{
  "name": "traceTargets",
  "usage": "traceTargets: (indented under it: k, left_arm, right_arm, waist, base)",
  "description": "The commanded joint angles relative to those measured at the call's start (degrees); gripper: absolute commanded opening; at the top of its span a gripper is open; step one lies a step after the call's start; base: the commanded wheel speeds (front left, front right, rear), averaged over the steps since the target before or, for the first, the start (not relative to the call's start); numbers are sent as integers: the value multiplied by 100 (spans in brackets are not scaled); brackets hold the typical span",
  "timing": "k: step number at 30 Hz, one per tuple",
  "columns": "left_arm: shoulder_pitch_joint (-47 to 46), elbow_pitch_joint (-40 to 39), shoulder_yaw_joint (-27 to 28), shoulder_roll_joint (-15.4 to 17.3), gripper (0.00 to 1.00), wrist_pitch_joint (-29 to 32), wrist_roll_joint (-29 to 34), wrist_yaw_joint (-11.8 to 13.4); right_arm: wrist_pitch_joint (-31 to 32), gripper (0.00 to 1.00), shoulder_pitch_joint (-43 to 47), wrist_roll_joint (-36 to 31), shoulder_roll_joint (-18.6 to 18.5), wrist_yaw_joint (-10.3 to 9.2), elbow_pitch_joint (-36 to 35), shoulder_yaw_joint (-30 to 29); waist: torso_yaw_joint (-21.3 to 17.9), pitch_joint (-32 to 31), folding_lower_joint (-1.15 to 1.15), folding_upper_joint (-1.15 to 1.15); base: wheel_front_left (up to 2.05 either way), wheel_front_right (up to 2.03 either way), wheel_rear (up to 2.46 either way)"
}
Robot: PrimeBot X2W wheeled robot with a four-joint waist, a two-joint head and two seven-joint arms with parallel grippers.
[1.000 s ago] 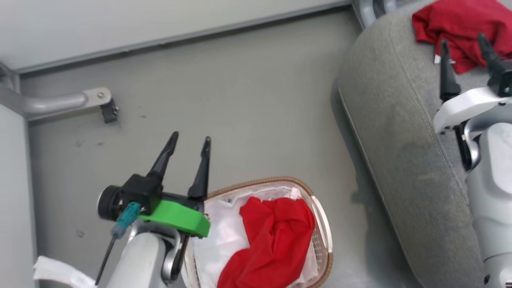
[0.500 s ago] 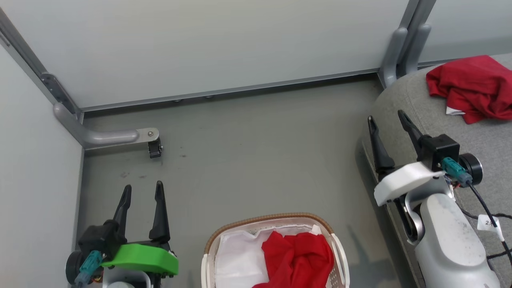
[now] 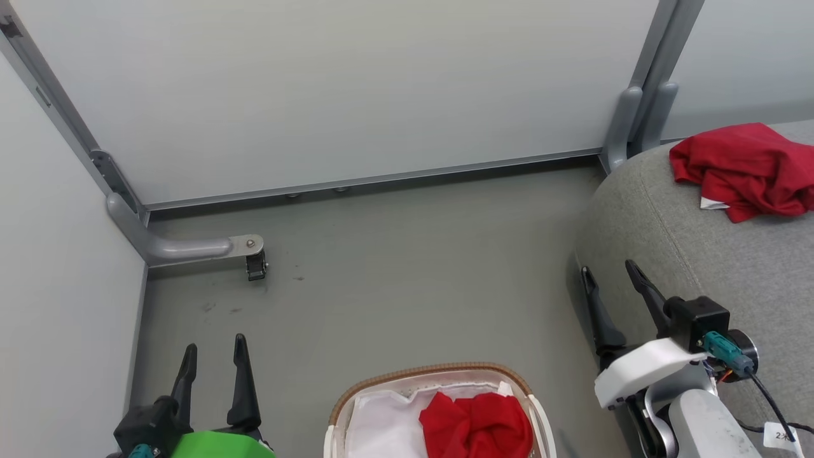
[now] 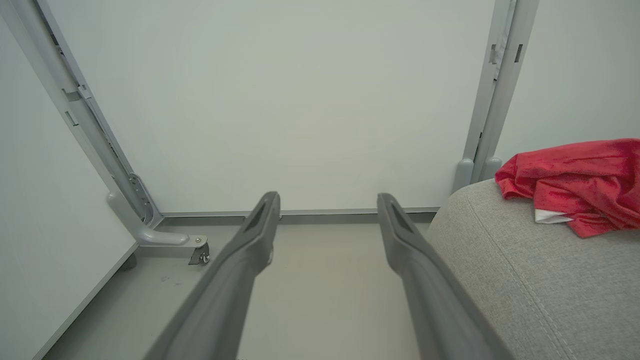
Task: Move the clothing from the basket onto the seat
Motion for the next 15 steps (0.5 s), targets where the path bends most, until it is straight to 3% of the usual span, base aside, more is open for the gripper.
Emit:
traceTargets:
  k: [1,15]
  left_arm:
    - [106,-16,33,2,100,-3,29,24]
    - [14,59,-10,2,100,-3,97,-49]
  right_arm:
    - [-12,100,121,27,-24,-6,-5,18]
    - [-12,100,149,-24,-23,-6,60,125]
  waist:
    - [-18,-10,1,0]
    - [-19,-7,1,0]
  base:
    - [0,0,0]
    - [0,0,0]
